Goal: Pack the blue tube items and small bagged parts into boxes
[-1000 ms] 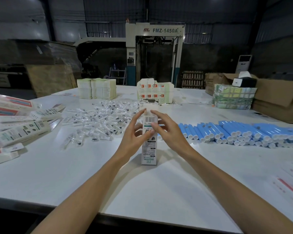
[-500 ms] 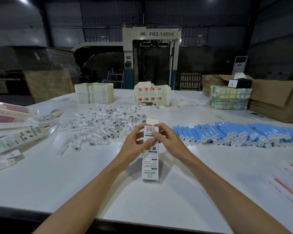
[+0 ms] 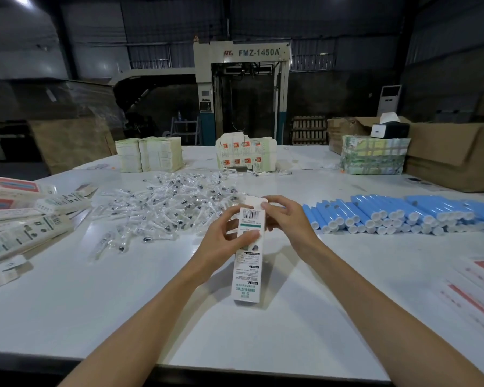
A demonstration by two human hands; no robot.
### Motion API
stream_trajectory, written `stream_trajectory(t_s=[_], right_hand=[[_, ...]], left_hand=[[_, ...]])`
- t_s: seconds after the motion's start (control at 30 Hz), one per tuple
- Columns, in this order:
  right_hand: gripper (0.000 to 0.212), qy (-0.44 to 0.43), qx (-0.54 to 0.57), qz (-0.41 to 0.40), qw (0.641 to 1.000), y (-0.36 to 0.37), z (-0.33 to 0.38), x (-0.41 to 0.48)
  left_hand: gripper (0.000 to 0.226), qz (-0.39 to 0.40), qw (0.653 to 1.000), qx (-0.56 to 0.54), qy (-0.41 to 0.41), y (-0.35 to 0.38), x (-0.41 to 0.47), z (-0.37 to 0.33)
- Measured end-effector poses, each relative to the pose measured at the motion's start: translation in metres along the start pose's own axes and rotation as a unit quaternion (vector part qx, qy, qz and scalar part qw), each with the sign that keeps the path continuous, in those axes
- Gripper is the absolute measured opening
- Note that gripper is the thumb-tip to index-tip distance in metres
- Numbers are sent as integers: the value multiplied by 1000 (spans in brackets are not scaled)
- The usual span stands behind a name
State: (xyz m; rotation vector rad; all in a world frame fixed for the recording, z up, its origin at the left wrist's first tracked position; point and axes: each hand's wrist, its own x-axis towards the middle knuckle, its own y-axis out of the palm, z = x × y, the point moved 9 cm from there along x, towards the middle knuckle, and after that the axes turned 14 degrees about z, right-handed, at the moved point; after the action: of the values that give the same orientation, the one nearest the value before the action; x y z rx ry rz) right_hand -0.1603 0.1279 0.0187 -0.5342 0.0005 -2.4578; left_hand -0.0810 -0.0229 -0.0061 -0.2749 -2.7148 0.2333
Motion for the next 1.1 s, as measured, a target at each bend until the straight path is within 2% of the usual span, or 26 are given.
stream_trajectory(t_s=[0.23,0.43,0.53,0.67,0.93,1.1], right_hand=[[9,-41,-85,17,995,2,14,-1],[10,-78,-158,32,984,7,30,-3],[13,-52,-98,45,993,11,27,-3],[24,-11,10,6,1000,9,22,-4],[15,37,67,15,997,7,17,-4],[17,55,96,32,993,9,16,-7]], left_hand=[[54,8,1000,4,-2,3,0,-1],[55,2,1000,4,-10,3,-1,0],[58,-5,1000,1,-6,1,-1,-1],[59,1,1000,-3,-1,3,0,-3],[65,2,1000,-5,-2,1,1,-1],[58,7,1000,1,-5,2,1,-1]])
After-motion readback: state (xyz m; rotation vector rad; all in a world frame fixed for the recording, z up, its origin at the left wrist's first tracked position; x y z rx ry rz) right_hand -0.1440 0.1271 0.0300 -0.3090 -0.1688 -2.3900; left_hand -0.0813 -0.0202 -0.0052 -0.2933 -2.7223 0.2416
